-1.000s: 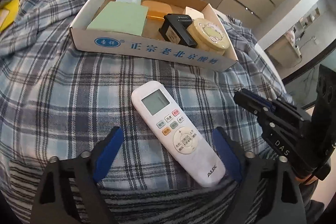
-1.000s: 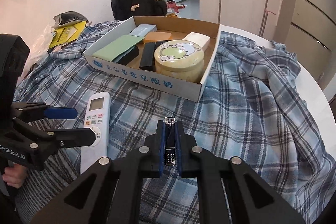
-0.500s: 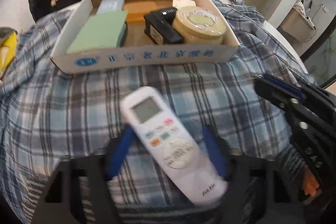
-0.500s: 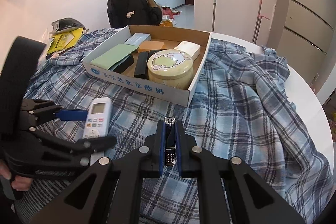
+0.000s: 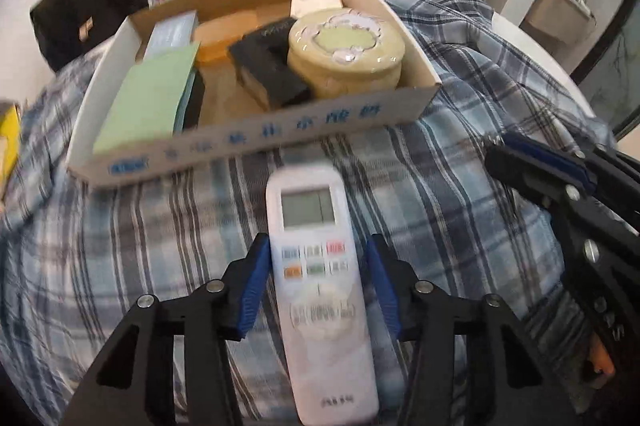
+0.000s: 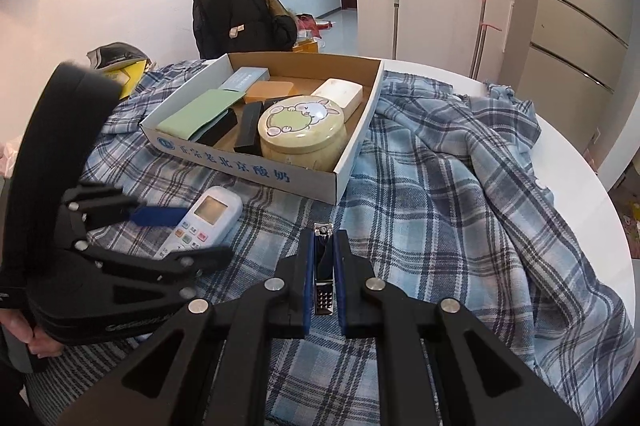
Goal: Organize rigid objects
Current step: 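Lower the left gripper over the white AUX remote and close on it while the right holds the clipper, then lift the remote with the left gripper into the cardboard box while the right carries the clipper inside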
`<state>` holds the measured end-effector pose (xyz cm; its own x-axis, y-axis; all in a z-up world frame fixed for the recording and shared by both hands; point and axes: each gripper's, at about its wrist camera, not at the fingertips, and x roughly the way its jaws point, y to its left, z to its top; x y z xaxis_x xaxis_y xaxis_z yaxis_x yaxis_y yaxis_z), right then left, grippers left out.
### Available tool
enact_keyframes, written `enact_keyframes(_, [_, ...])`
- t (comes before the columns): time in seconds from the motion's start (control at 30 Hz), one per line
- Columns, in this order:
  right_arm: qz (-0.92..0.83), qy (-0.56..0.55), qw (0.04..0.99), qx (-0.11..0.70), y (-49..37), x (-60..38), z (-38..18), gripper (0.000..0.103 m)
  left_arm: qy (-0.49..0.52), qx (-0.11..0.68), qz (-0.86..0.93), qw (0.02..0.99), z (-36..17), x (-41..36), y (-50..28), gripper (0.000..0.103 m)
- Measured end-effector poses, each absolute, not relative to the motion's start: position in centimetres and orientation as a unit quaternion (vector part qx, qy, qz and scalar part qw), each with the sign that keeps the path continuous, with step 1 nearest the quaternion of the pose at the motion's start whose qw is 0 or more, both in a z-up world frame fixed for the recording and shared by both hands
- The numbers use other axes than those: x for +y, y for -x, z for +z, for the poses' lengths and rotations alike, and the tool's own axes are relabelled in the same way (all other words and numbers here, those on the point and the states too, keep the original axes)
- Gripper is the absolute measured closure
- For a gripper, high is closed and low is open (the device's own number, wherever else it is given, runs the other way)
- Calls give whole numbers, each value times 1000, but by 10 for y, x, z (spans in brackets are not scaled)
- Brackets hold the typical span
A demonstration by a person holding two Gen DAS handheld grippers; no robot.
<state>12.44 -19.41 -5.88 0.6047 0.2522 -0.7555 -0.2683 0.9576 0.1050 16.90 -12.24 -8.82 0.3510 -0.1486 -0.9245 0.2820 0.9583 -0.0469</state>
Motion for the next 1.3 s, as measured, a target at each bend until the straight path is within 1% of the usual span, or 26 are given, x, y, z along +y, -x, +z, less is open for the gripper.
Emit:
enact_keyframes(0.1, [147, 8, 896, 420, -125, -196, -58, 94, -43, 557, -130, 819, -88, -112, -159, 52])
enact_keyframes(0.13, [148, 8, 895, 420, -125, -196, -58, 94, -31, 556, -130, 820, -87, -107, -156, 54])
enact_keyframes(0.17, [148, 8, 895, 421, -125, -196, -59, 94, -27, 557, -131, 820, -86, -105, -154, 60])
enact_keyframes(0.47, [143, 11, 896, 419, -124, -195, -59, 94, -62, 550, -126, 823, -89, -114, -146, 60])
enact_keyframes(0.63, [143, 11, 896, 419, -124, -195, -59, 94, -41, 543, -137, 827, -87, -108, -144, 61])
enact_keyframes(0.8, [143, 11, 898, 417, -124, -196, -58, 94, -51, 507, -142, 849, -64, -97, -132, 61])
enact_keyframes(0.9, [142, 7, 900, 412, -123, -198, -56, 94, -46, 501, -138, 853, -51, -91, -128, 61])
enact_keyframes(1.03, [143, -18, 902, 406, -126, -204, -48, 94, -66, 491, -138, 858, -32, -95, -131, 61])
enact_keyframes(1.17, [135, -19, 911, 388, -125, -207, -23, 94, -50, 455, -138, 878, 8, -89, -146, 61])
enact_keyframes(1.23, [129, -8, 918, 376, -127, -207, -2, 94, -48, 427, -131, 893, 29, -87, -158, 61])
enact_keyframes(1.3, [124, -6, 925, 359, -134, -206, 25, 94, -22, 406, -130, 904, 50, -84, -176, 61])
